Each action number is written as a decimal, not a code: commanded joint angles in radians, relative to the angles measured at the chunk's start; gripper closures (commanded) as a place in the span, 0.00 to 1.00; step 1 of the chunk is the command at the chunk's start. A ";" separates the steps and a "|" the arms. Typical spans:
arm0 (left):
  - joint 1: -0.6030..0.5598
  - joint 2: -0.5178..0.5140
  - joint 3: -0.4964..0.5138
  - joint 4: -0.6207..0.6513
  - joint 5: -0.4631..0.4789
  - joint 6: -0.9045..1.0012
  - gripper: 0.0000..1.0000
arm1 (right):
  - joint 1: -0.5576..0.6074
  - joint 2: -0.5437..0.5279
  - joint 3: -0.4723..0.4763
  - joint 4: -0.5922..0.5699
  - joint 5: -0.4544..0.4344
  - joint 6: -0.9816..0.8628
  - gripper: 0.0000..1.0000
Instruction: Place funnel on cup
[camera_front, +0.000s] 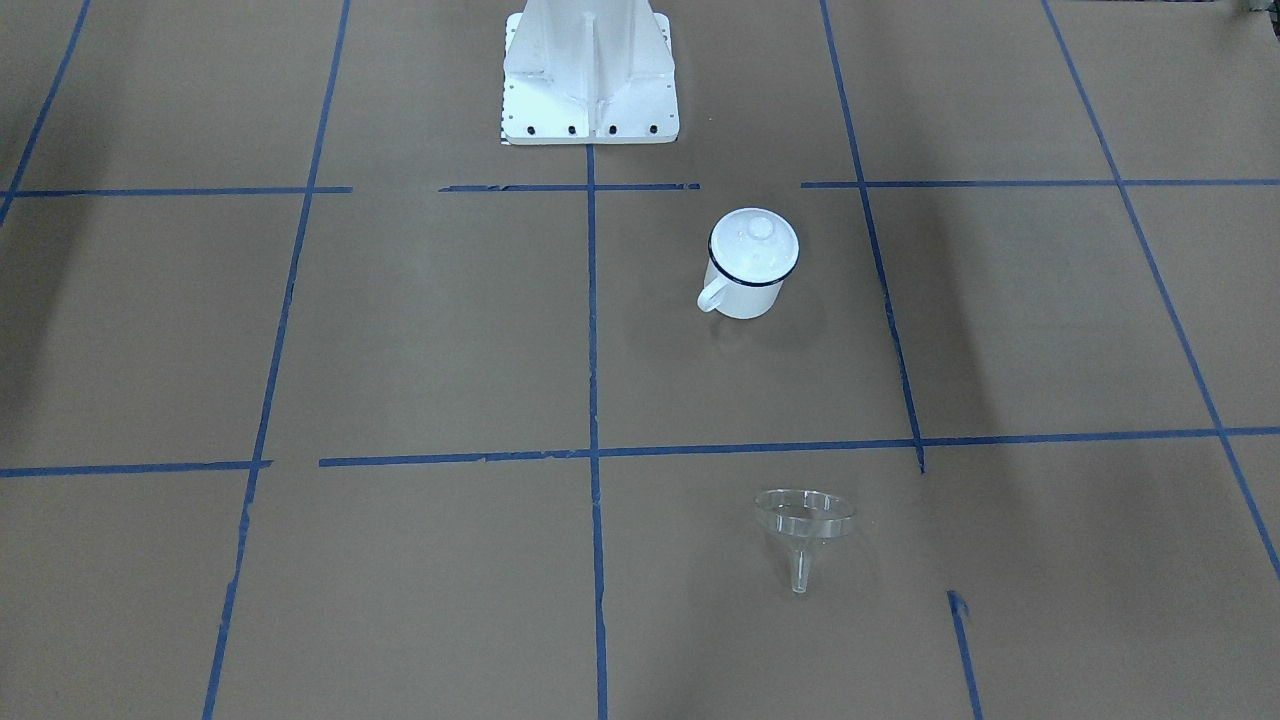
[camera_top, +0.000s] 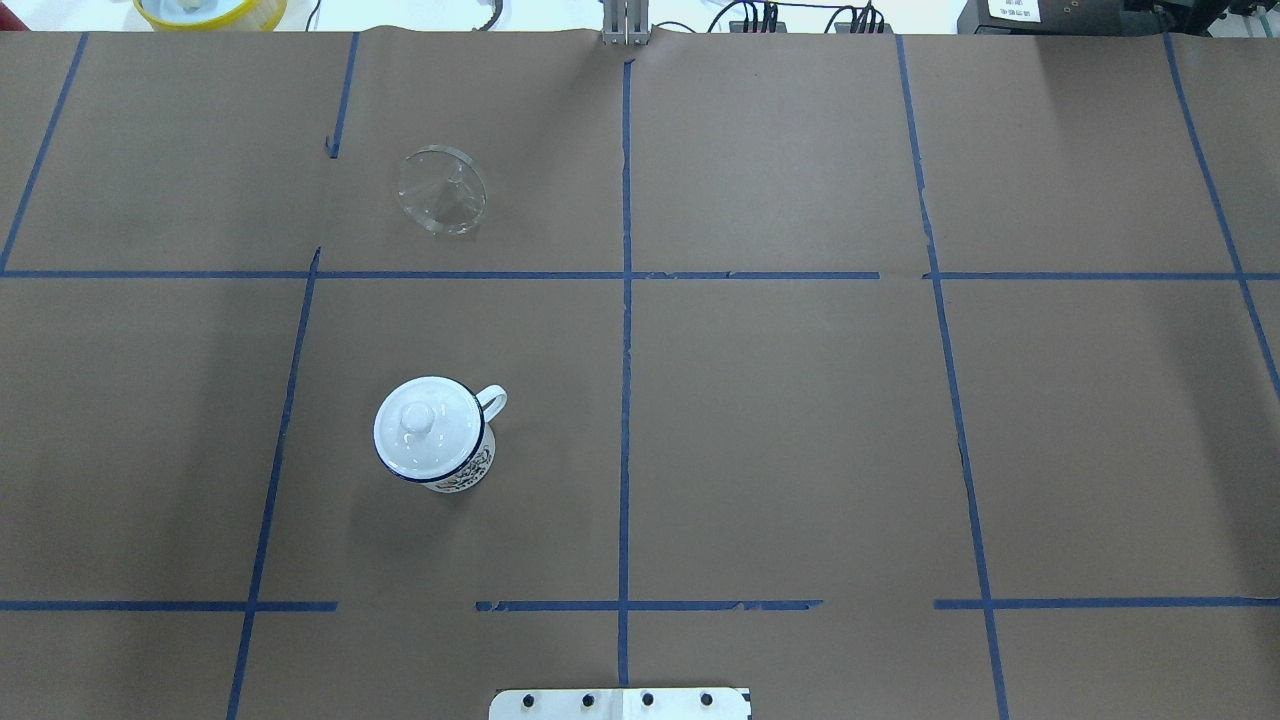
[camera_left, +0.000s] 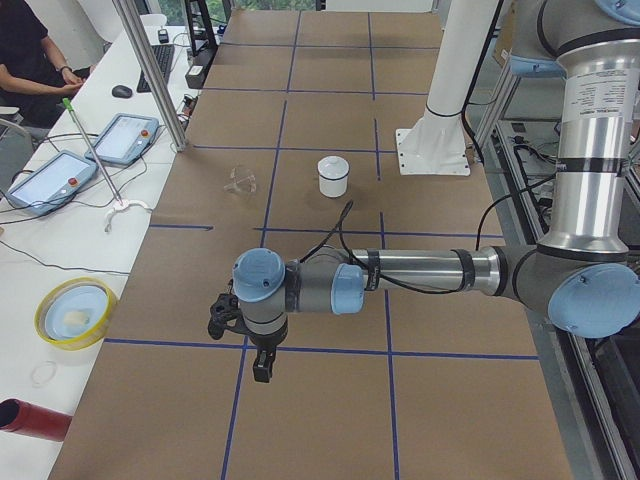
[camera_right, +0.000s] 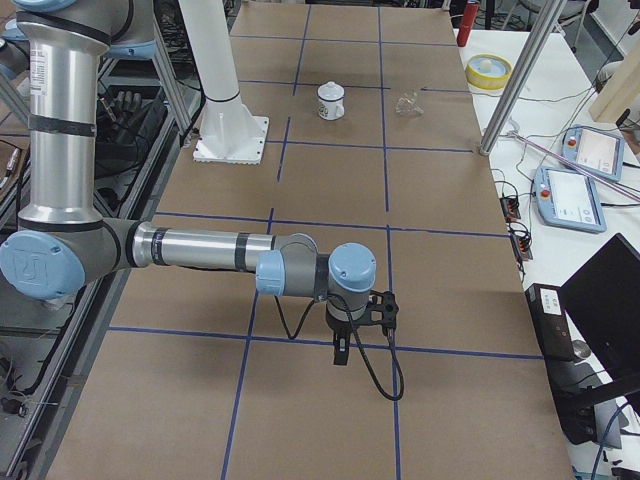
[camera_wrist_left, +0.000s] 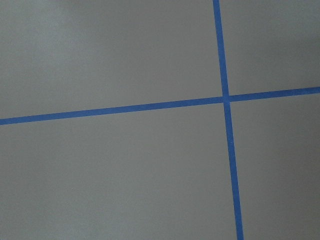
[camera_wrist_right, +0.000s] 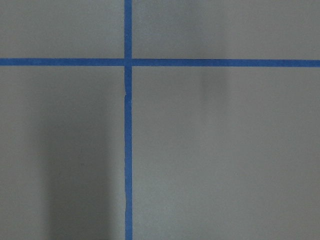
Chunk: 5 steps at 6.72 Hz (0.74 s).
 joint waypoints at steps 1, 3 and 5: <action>-0.001 0.002 0.000 -0.005 -0.001 0.003 0.00 | 0.000 0.000 0.000 0.000 0.000 0.000 0.00; 0.002 -0.018 -0.025 -0.003 0.002 -0.001 0.00 | 0.000 0.000 0.001 0.000 0.000 0.000 0.00; 0.016 -0.065 -0.133 0.006 0.048 -0.018 0.00 | 0.000 0.000 0.001 0.000 0.000 0.000 0.00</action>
